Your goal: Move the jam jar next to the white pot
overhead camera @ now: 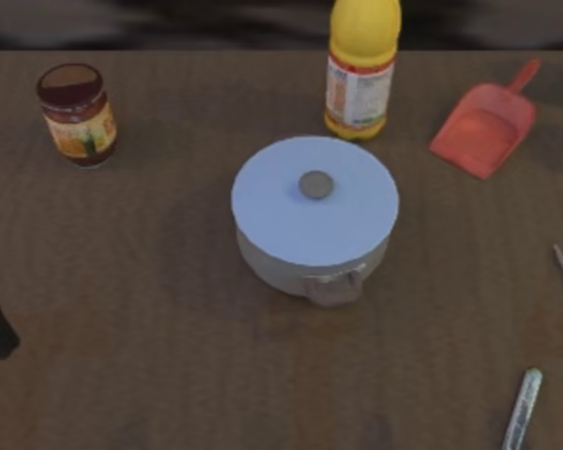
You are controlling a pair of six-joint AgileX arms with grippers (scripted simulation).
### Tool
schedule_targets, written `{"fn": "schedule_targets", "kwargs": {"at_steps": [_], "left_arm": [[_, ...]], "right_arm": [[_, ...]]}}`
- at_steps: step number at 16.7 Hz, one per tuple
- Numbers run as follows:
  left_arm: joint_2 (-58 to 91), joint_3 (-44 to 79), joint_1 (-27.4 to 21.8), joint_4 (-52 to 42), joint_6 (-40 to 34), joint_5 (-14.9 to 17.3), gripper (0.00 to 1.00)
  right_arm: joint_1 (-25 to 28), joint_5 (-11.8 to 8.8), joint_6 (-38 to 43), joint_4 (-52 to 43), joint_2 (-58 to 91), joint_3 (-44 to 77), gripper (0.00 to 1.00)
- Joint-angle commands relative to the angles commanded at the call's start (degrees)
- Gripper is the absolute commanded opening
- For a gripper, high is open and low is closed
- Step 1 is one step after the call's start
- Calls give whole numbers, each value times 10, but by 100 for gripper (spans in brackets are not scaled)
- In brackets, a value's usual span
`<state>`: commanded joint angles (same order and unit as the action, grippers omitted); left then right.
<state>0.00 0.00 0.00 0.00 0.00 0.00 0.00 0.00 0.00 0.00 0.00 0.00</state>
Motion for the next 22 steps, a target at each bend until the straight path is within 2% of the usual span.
{"fn": "schedule_targets", "kwargs": {"at_steps": [5,10,15,22], "left_arm": [[26,21,0,-14,6,2,100],[168,134,-2,-88,36,15,100],[398,323,-7,-210,83,37,100],[794,666,-10,-414,165,68,100]], "right_arm": [[0,0,0,0,0,0,100],[0,0,0,0,0,0,100],[0,0,0,0,0,0,100],[0,0,0,0,0,0,100]]}}
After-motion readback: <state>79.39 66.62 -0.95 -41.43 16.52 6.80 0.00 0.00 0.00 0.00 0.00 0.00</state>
